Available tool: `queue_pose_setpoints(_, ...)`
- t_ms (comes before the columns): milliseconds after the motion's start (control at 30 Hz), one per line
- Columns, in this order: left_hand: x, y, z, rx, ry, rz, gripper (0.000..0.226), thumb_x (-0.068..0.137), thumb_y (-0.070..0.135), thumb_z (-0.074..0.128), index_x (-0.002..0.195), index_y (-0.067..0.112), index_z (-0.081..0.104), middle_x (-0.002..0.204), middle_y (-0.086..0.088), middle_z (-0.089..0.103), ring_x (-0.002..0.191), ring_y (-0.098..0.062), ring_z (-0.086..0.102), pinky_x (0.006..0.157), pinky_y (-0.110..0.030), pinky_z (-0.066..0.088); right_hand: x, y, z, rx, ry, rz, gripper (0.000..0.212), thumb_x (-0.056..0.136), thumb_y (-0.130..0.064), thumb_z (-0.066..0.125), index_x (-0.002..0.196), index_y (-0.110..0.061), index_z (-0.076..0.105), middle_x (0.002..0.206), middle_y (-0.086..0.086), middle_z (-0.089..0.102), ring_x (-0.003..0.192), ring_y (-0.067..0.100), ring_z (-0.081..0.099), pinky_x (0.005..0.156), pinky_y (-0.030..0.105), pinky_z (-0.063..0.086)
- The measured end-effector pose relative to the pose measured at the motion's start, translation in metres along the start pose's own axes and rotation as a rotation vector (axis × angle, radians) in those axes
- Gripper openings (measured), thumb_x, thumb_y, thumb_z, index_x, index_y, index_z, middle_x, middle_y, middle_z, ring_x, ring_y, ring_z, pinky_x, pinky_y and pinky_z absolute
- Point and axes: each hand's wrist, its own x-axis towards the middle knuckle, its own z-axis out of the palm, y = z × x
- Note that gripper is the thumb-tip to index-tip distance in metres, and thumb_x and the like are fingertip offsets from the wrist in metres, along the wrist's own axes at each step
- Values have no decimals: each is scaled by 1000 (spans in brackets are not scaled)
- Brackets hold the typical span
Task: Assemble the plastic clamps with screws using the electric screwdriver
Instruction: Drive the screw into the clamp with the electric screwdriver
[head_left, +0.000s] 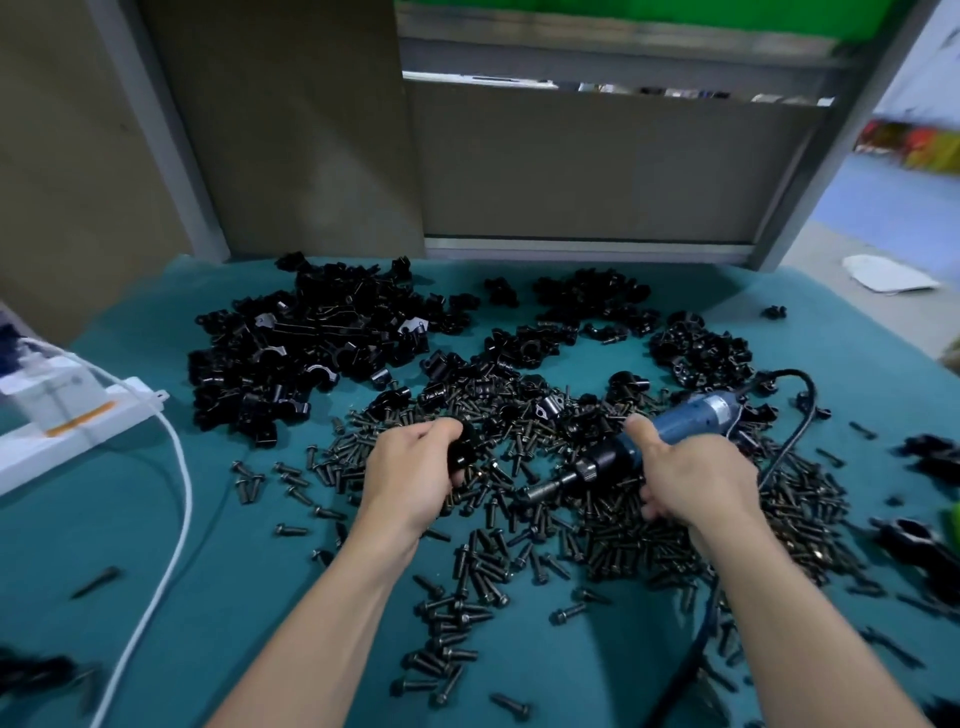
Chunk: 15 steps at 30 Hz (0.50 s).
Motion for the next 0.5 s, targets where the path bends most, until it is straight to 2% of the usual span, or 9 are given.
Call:
queue_pose_setpoints(100, -5, -1, -1, 17, 13, 56, 35, 100, 38, 55, 73, 16, 62, 65, -3, 62, 45, -5, 51, 63, -34, 39, 5, -4, 5, 184, 16, 164, 79, 85, -73, 65, 116, -1, 63, 66, 9, 75, 57, 21, 74, 65, 40, 60)
queue_pose_setpoints(133, -4, -2, 0, 30, 29, 74, 31, 99, 41, 55, 79, 19, 65, 64, 2, 62, 46, -3, 51, 65, -35, 40, 8, -10, 5, 248, 8, 213, 85, 82, -69, 72, 129, -1, 55, 72, 13, 76, 54, 22, 74, 64, 41, 62)
queue_pose_setpoints(167, -5, -2, 0, 44, 40, 83, 24, 98, 46, 56, 88, 29, 70, 62, 10, 61, 49, -3, 52, 66, -35, 41, 9, -15, 4, 307, -19, 259, 92, 81, -65, 77, 139, -1, 47, 80, 17, 76, 53, 23, 74, 56, 38, 61)
queue_pose_setpoints(233, -7, 2, 1, 80, 32, 70, 7, 91, 55, 65, 98, 52, 66, 68, 23, 65, 64, -4, 57, 67, -33, 44, 12, -27, 4, 379, -121, 326, 93, 83, -55, 81, 148, -3, 38, 118, 21, 70, 70, 27, 77, 38, 29, 49)
queue_pose_setpoints(267, -7, 3, 1, 110, 31, 60, 17, 85, 56, 72, 97, 50, 62, 79, 23, 69, 74, -5, 62, 67, -30, 44, 15, -33, 4, 389, -176, 346, 85, 88, -47, 80, 150, -5, 38, 136, 19, 61, 88, 29, 76, 35, 27, 45)
queue_pose_setpoints(300, -7, 3, 0, 138, 39, 56, 27, 78, 55, 80, 96, 47, 61, 88, 21, 70, 80, -5, 64, 65, -28, 43, 16, -37, 4, 393, -225, 365, 75, 93, -37, 77, 150, -7, 39, 145, 16, 54, 104, 31, 72, 32, 26, 44)
queue_pose_setpoints(367, -5, 4, -1, 175, 52, 50, 32, 69, 48, 89, 89, 43, 64, 87, 20, 71, 83, -5, 67, 62, -25, 46, 15, -46, 3, 438, -273, 407, 59, 99, -21, 69, 149, -7, 41, 150, 16, 50, 116, 32, 64, 25, 24, 39)
queue_pose_setpoints(433, -3, 2, -3, 138, 9, 21, 29, 65, 44, 92, 85, 40, 72, 82, 17, 76, 85, -12, 72, 69, -32, 56, 12, -56, 1, 514, -260, 438, 51, 101, -16, 63, 147, -8, 42, 144, 17, 52, 104, 31, 56, 30, 27, 39)
queue_pose_setpoints(500, 1, 0, -5, 91, -45, 3, 28, 69, 40, 93, 90, 33, 76, 87, 15, 78, 91, -17, 73, 82, -37, 59, 9, -60, -4, 650, -261, 473, 29, 101, -20, 60, 126, -10, 49, 107, 12, 57, 80, 25, 47, 53, 36, 36)
